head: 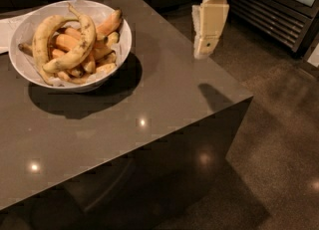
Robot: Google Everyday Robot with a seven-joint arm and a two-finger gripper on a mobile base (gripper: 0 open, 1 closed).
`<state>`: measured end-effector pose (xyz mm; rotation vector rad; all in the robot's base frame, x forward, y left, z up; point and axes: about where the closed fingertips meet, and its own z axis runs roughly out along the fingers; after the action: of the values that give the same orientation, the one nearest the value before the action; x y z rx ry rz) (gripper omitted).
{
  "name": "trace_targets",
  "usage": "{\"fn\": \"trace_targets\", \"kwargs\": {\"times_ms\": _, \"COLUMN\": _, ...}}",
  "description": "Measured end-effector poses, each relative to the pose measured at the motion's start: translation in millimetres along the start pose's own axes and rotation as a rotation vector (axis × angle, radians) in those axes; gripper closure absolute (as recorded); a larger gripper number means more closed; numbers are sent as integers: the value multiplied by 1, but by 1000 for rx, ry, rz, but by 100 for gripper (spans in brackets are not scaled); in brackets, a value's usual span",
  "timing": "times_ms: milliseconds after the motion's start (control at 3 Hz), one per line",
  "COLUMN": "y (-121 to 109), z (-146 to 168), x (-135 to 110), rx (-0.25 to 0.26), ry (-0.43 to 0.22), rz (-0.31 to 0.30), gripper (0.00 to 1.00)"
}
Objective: Pick banana from white bowl
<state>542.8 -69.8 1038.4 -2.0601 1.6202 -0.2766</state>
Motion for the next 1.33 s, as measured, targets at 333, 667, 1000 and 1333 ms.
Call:
{"fn": "trace_targets", "kwargs": {"times_ms": 333, "y": -21, "z": 12, "x": -23, "rx": 21, "ry": 4, "rz": -125, "gripper": 0}}
{"fn": "trace_targets", "kwargs": {"times_ms": 667, "y": -40, "z": 31, "x": -56, "rx": 11, "ry": -18, "rz": -254, "gripper": 0}}
{"fn": "trace_targets", "kwargs": {"times_ms": 1000, "y": -42, "z": 33, "x": -61, "rx": 11, "ry": -23, "rz": -268, "gripper": 0}}
{"fn": "trace_targets", "kwargs": {"times_ms": 1333, "y": -44, "z": 29, "x": -65, "rx": 42, "ry": 35, "rz": -360, "gripper": 0}}
